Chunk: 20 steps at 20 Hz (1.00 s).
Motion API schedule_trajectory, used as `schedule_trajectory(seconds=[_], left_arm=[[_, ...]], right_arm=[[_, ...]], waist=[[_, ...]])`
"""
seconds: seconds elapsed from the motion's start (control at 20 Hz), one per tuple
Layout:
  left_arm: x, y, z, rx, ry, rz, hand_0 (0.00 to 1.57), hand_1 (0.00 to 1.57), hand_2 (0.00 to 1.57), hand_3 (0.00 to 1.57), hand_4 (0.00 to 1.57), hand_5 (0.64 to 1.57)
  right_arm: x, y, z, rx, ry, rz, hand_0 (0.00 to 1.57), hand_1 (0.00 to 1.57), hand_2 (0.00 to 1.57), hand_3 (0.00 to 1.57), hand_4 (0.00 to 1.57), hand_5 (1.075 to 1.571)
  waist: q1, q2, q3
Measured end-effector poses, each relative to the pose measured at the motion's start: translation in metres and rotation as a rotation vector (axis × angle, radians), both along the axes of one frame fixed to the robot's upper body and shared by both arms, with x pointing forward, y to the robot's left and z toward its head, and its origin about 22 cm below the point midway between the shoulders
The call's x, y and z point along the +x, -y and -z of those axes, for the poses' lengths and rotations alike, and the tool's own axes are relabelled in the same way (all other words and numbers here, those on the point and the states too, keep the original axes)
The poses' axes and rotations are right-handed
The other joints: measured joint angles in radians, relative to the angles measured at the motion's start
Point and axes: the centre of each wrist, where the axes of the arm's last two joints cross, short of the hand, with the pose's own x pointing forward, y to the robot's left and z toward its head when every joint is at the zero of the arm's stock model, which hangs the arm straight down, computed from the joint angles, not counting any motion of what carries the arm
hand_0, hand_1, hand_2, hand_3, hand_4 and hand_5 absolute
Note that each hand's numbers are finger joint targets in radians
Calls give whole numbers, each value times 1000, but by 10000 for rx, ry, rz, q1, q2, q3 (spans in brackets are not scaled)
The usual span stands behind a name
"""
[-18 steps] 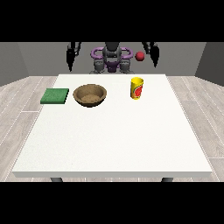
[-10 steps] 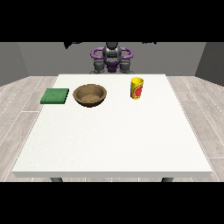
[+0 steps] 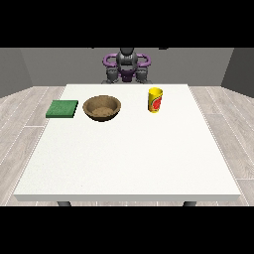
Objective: Pick the cup and pour the ball into the bowl, then pick the bowl and place it on the pad
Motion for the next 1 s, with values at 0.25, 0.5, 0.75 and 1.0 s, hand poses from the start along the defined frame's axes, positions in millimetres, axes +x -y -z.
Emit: schedule_trajectory(seconds=[0.25,0.5,0.75,1.0], left_arm=[[18,6,-7,283,1471,-117,0,0,0,0,583,1544],[37,8,-3,704,2985,-306,0,0,0,0,566,1507],[50,-10,27,1176,3895,-540,0,0,0,0,407,1484],[62,-27,59,1360,3779,-554,0,0,0,0,41,1457]], right_arm=[[8,-14,-15,31,1494,-259,0,0,0,0,730,1550],[21,-16,-13,115,2931,-436,0,0,0,0,683,1539],[29,-6,-15,109,3780,-533,0,0,0,0,678,1547],[31,12,-8,29,4060,-593,0,0,0,0,671,1560]], waist=[[-235,1717,2],[-325,3530,3],[-470,4662,0],[-665,5053,2]])
